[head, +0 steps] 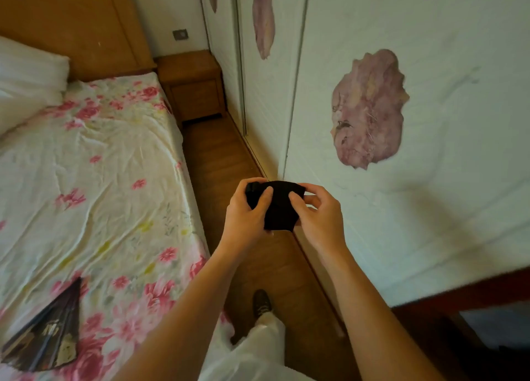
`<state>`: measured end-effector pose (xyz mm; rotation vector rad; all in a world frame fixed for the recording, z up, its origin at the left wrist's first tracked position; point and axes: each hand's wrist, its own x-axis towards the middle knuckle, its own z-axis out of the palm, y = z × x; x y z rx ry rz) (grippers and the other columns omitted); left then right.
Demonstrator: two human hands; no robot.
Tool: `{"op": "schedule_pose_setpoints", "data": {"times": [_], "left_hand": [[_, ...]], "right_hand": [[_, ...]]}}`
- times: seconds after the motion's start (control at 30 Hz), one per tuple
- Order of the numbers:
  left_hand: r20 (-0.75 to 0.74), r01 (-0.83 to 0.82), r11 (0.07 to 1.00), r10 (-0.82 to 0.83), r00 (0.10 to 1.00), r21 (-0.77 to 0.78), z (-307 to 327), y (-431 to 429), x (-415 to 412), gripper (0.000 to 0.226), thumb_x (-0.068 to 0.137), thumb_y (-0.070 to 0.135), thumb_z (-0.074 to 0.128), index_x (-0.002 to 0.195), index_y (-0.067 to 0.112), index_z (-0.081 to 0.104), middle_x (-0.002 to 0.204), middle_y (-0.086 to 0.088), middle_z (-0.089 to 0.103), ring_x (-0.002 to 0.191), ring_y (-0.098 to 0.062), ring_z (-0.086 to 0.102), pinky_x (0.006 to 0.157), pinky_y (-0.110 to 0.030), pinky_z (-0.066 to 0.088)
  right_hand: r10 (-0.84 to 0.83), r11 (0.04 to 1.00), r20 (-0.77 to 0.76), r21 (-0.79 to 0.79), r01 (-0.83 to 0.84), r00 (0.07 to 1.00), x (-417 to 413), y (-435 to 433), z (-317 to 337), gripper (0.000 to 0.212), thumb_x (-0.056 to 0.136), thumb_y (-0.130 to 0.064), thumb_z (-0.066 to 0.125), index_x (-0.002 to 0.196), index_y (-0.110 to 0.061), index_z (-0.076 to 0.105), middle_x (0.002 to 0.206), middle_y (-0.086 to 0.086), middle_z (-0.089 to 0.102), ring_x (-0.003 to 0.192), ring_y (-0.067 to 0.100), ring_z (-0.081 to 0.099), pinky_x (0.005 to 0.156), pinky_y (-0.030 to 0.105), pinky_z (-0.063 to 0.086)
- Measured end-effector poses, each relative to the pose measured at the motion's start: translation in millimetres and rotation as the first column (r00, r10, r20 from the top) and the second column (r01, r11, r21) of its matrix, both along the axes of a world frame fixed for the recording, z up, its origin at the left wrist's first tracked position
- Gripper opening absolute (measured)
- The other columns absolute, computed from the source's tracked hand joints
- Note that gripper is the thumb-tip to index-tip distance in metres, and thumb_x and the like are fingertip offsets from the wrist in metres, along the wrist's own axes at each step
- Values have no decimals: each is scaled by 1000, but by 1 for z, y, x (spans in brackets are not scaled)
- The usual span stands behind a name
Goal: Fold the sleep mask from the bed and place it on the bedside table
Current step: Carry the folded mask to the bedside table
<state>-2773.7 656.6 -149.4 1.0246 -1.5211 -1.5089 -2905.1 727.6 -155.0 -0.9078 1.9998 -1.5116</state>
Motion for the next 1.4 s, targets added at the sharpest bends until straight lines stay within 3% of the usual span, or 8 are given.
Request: {"op": "schedule_pose_setpoints", "data": {"times": [0.27, 0.57, 0.67, 0.8, 0.9, 1.0, 1.2, 1.4], "left_hand": [[-84, -120, 993, 119, 989, -2, 12, -154, -39, 21, 95, 34, 64, 114, 31, 59, 111, 0, 65, 87, -29, 75, 45, -27, 57], [-31, -285, 959, 284, 958, -9, 12, -281, -49, 15, 93, 38, 64, 107, 45, 60, 106, 4, 66, 78, -9, 75, 41, -28, 57], [-17, -299, 954, 299, 954, 17, 4, -314, -56, 15, 94, 37, 64, 108, 43, 61, 106, 4, 66, 77, -11, 76, 40, -30, 58], [23, -344, 938, 343, 939, 51, -1, -374, -64, 15, 96, 36, 62, 111, 37, 61, 110, -1, 66, 79, -17, 77, 43, -29, 58], [38, -387, 918, 385, 922, 81, 9, -425, -73, 28, 96, 37, 62, 121, 25, 61, 114, -6, 69, 84, -19, 77, 50, -35, 61], [50, -420, 905, 418, 907, 65, 29, -477, -79, 33, 97, 37, 61, 124, 18, 61, 111, -10, 72, 80, -19, 78, 53, -38, 63], [92, -560, 828, 556, 826, 32, 37, -551, -79, 37, 97, 38, 60, 124, 14, 62, 106, -5, 73, 76, -5, 75, 49, -19, 57], [145, -596, 802, 585, 798, 44, 17, -611, -68, 35, 98, 36, 58, 122, 11, 62, 100, -6, 75, 70, -12, 77, 50, -29, 60]], "right_hand": [[153, 988, -19, -16, -153, 988, -48, -168, 28, 31, 92, -32, 66, 119, -18, 61, 104, -4, 70, 96, 15, 70, 69, 35, 63], [293, 956, -3, -12, -293, 956, -63, -317, 22, 23, 93, -34, 63, 113, -22, 65, 99, -9, 72, 91, 10, 71, 73, 38, 63], [316, 949, -13, -2, -316, 949, -74, -360, 12, 29, 93, -34, 63, 116, -18, 66, 101, -6, 72, 93, 9, 70, 74, 33, 62], [400, 915, -23, -35, -401, 916, -85, -430, 0, 24, 93, -31, 64, 113, -19, 66, 90, -20, 67, 83, -11, 66, 63, 15, 56], [454, 889, -29, -51, -455, 891, -95, -491, 3, 25, 93, -33, 63, 115, -20, 66, 91, -21, 65, 81, -15, 64, 66, 17, 58], [485, 870, -38, -78, -487, 873, -103, -554, 16, 28, 93, -36, 63, 116, -22, 65, 95, -17, 67, 88, -7, 66, 73, 21, 59], [580, 812, -22, -57, -580, 814, -96, -650, 23, 31, 92, -42, 62, 116, -23, 67, 101, -13, 70, 95, 0, 67, 78, 26, 59], [643, 766, 30, -20, -643, 765, -87, -718, 2, 25, 92, -36, 64, 111, -20, 69, 93, -19, 70, 86, -8, 67, 72, 23, 60]]}}
